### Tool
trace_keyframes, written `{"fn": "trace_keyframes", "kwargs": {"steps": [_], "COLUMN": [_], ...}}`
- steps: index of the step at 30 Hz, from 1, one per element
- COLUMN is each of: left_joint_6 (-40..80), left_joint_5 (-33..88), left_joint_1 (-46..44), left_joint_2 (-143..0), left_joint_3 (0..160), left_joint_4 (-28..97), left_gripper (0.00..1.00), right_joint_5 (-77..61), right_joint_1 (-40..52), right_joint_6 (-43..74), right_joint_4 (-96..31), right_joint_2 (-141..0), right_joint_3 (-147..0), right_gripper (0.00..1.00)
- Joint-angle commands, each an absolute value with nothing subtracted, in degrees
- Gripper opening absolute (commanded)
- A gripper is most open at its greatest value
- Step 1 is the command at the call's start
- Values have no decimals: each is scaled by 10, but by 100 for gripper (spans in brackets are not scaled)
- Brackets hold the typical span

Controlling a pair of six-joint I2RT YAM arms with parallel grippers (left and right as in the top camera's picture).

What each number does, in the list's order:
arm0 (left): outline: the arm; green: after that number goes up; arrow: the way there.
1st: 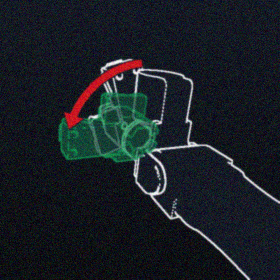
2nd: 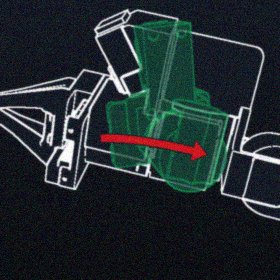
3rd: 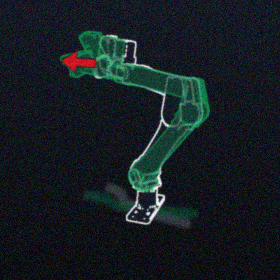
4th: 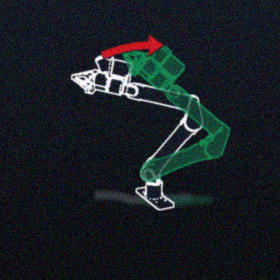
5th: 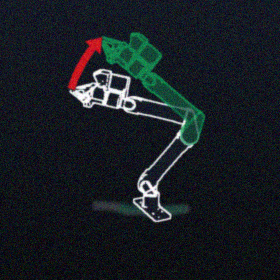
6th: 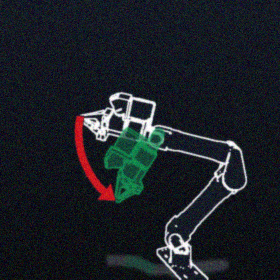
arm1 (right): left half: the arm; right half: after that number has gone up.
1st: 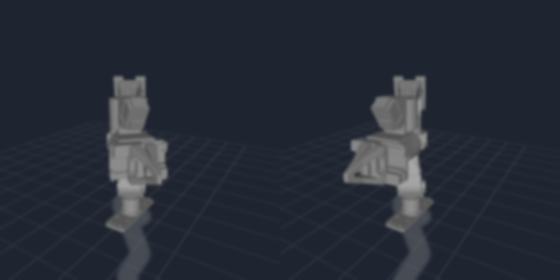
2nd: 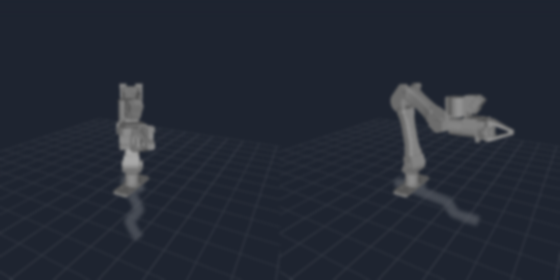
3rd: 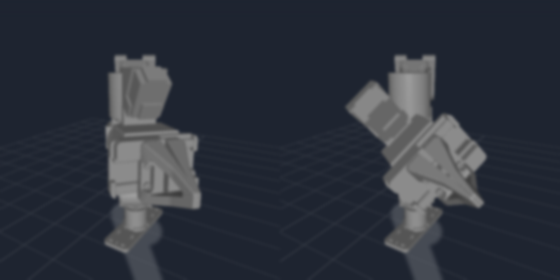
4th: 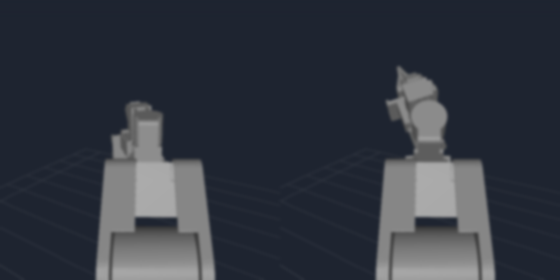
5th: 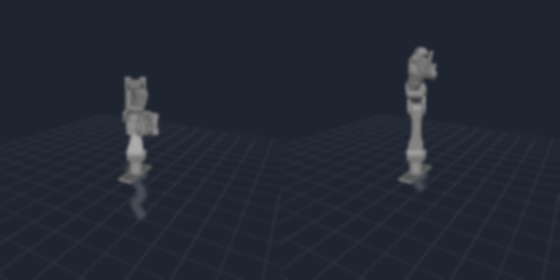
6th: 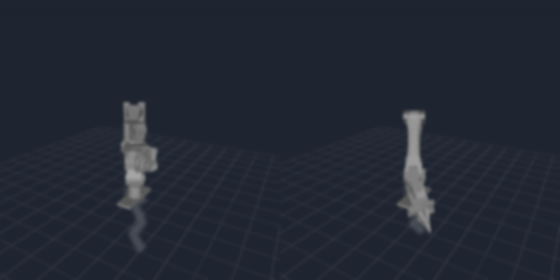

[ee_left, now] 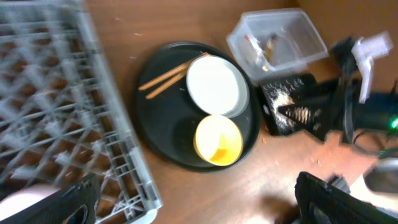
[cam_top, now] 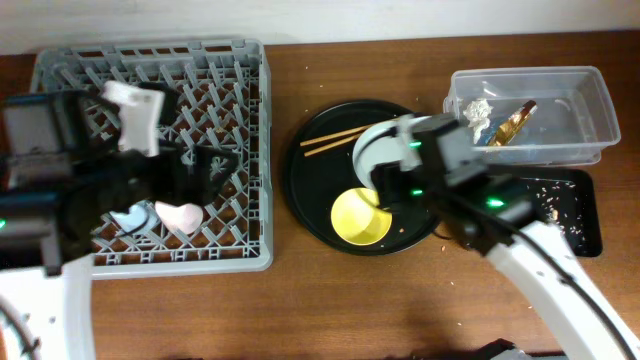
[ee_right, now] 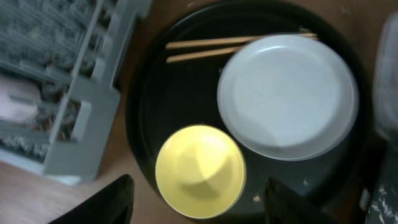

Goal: Sort waste into correct bins and load items into the dishwasher rack

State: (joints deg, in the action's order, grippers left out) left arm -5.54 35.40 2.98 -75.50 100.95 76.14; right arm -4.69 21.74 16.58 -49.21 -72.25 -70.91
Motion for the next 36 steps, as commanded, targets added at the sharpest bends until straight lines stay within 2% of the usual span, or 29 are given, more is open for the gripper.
{"fn": "trace_keyframes", "kwargs": {"steps": [1, 2, 3, 5, 6, 7, 10, 13, 14, 15, 19, 21, 28, 31, 36], "left_joint_6": [-53, -53, -56, -68, -101, -131, -138, -139, -139, -139, -139, -180, -182, -181, -157], "left_joint_5": [212, 178, 145, 105, 104, 91, 18, 15, 14, 15, 32, 37, 39, 39, 53], "left_joint_1": [-109, -138, -169, -223, -234, -243, -250, -250, -250, -250, -255, -258, -259, -259, -258], "left_joint_2": [-860, -888, -926, -1025, -1061, -1097, -1204, -1272, -1285, -1302, -1317, -1332, -1344, -1345, -1343], "left_joint_3": [1013, 1013, 1013, 1013, 1013, 1013, 1013, 1013, 1013, 1013, 1013, 1013, 1013, 1013, 1013], "left_joint_4": [719, 699, 667, 578, 543, 509, 414, 345, 325, 286, 275, 268, 275, 285, 335], "left_gripper": [92, 99, 99, 78, 72, 60, 56, 55, 51, 40, 34, 30, 28, 2, 0], "right_joint_5": [-129, -140, -146, -146, -145, -144, -144, -144, -144, -144, -144, -144, -144, -144, -144], "right_joint_1": [103, 84, 64, 56, 56, 56, 56, 56, 56, 56, 56, 56, 56, 56, 56], "right_joint_6": [209, 209, 209, 202, 197, 185, 183, 183, 183, 183, 183, 183, 183, 183, 183], "right_joint_4": [-524, -535, -556, -592, -602, -610, -616, -616, -616, -616, -616, -616, -616, -616, -616], "right_joint_2": [-671, -668, -668, -672, -673, -673, -673, -679, -682, -695, -711, -713, -714, -714, -714], "right_joint_3": [-716, -716, -716, -716, -716, -716, -716, -716, -716, -716, -716, -716, -716, -716, -716], "right_gripper": [72, 72, 72, 72, 72, 72, 72, 72, 72, 72, 72, 72, 72, 72, 72]}}
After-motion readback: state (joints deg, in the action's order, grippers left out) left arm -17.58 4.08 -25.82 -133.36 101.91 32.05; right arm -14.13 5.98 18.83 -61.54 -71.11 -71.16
